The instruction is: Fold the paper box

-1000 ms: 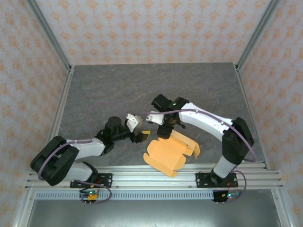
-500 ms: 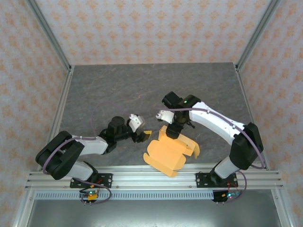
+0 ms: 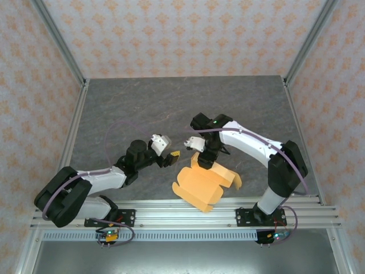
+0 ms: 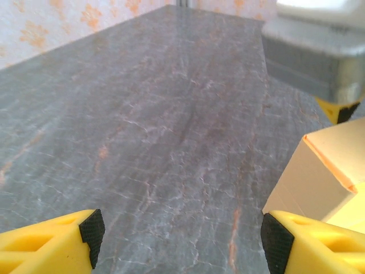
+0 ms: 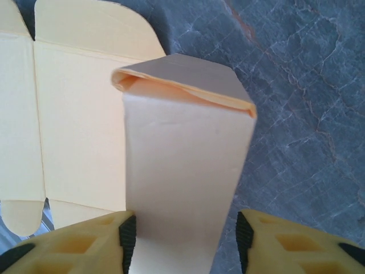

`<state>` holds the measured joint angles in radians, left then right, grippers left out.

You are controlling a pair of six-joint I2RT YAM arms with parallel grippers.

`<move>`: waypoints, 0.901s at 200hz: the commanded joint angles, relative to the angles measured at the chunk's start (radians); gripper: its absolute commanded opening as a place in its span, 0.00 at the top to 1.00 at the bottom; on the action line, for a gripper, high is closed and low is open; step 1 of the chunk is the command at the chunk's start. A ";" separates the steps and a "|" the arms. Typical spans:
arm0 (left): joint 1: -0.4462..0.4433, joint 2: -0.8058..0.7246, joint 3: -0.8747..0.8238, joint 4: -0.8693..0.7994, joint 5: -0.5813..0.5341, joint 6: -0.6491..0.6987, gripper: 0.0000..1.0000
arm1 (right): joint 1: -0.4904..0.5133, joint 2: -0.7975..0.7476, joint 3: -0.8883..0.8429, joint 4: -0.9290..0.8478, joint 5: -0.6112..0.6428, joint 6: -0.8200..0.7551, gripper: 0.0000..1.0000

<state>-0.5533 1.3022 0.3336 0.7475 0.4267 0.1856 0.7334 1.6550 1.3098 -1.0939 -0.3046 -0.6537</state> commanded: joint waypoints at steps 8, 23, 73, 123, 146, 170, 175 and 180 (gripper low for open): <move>0.022 -0.033 -0.021 -0.015 -0.063 0.006 0.24 | 0.014 0.048 0.045 0.061 0.112 -0.048 0.53; 0.031 -0.032 -0.024 -0.014 -0.064 0.002 0.24 | 0.014 0.071 0.087 0.068 0.137 -0.080 0.54; 0.033 0.003 -0.022 0.000 -0.020 -0.012 0.24 | 0.014 0.191 0.237 0.081 0.206 -0.175 0.57; 0.033 0.050 -0.010 0.031 -0.025 -0.010 0.25 | 0.011 0.087 0.228 0.198 0.106 -0.123 0.35; 0.033 0.037 -0.010 0.013 -0.049 -0.010 0.24 | 0.011 0.044 0.220 0.136 0.066 -0.114 0.31; 0.033 0.015 -0.019 -0.003 -0.062 -0.018 0.24 | 0.011 0.046 0.182 0.081 0.127 -0.122 0.29; 0.033 0.012 -0.020 -0.007 -0.064 -0.019 0.24 | 0.011 0.048 0.170 0.079 0.142 -0.123 0.29; 0.033 0.008 -0.020 -0.011 -0.068 -0.020 0.24 | 0.011 0.049 0.158 0.077 0.151 -0.122 0.29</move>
<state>-0.5274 1.3483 0.3187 0.7418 0.3836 0.1806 0.7456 1.7115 1.5234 -0.9463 -0.2039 -0.7784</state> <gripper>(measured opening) 0.755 0.706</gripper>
